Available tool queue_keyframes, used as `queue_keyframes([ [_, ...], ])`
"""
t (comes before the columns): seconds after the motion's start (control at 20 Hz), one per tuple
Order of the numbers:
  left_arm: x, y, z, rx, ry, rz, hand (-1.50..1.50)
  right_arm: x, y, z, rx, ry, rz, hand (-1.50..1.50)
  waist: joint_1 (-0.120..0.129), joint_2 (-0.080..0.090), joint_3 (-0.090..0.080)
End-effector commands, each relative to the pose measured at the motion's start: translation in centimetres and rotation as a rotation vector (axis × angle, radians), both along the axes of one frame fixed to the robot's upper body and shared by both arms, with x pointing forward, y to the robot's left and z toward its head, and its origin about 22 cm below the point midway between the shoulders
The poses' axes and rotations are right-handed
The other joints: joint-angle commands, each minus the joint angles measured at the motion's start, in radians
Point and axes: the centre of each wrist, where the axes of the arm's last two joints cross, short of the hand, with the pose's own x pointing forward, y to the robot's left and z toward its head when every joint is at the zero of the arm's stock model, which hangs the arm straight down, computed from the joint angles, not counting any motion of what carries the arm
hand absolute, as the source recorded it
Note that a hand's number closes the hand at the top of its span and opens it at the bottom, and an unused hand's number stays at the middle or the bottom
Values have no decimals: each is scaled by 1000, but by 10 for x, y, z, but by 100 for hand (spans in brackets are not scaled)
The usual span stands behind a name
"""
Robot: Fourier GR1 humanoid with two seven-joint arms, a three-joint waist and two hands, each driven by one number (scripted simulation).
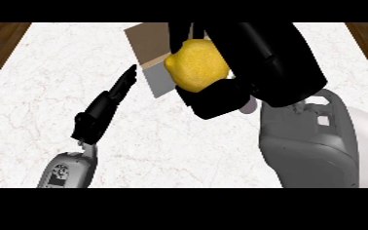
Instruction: Pick the lemon from the plate and place it in the cardboard box
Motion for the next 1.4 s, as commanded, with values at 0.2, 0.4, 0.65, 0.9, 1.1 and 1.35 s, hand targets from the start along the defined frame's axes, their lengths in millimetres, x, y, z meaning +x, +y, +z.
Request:
queue_keyframes([
  [0.2,-9,-4,0,3,-26,-10,0,57,24,-13,7,19,-58,150,7,2,0],
  [0.4,14,-18,3,6,3,-9,0,81,31,-11,-27,-18,-84,150,3,4,0],
  [0.65,6,1,-3,3,-6,-8,0,102,51,-48,-116,-30,-89,150,11,4,0],
  [0.9,4,-10,9,3,-10,-22,0,119,55,-92,-130,7,-134,150,21,5,0],
  [1.1,4,-5,-6,3,4,-18,0,138,49,-92,-74,157,-167,150,23,7,0],
  [1.35,4,-25,-10,2,-11,-24,0,149,34,-141,-43,306,-141,-150,32,13,0],
])
